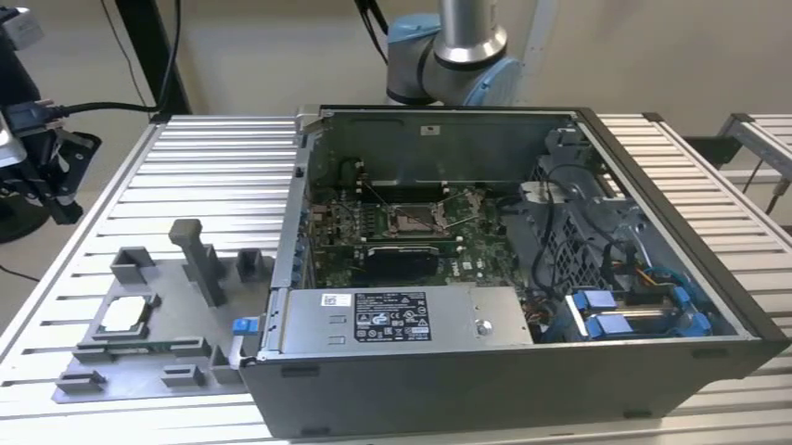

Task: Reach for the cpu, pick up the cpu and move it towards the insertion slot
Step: 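Reach for the cpu, then pick up the cpu and move it towards the insertion slot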

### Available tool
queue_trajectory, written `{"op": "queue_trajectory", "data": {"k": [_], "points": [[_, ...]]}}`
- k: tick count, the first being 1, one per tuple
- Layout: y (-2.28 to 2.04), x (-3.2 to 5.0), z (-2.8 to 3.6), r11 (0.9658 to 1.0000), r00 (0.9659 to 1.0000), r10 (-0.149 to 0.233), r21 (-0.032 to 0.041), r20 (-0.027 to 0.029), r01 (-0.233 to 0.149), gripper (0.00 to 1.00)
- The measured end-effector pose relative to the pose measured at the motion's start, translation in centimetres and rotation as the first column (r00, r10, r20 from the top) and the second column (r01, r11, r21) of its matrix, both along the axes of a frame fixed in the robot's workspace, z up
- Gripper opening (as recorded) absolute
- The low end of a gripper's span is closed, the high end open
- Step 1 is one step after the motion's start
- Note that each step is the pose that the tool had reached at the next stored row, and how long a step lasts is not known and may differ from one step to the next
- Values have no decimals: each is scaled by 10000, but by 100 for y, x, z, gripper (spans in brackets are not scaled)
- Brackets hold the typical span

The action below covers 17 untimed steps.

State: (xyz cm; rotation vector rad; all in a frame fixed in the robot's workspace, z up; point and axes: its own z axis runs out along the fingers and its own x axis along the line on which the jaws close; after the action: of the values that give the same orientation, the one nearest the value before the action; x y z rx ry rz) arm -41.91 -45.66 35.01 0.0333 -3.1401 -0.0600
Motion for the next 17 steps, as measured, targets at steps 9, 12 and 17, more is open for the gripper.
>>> {"op": "queue_trajectory", "data": {"k": [9, 12, 17], "points": [[0, 0, 0, 10000, 10000, 14, 0, -1, -14, 100], [0, 0, -2, 10000, 10000, 14, 0, -1, -14, 100], [0, 0, -29, 10000, 10000, 14, 0, 0, -14, 100]]}}
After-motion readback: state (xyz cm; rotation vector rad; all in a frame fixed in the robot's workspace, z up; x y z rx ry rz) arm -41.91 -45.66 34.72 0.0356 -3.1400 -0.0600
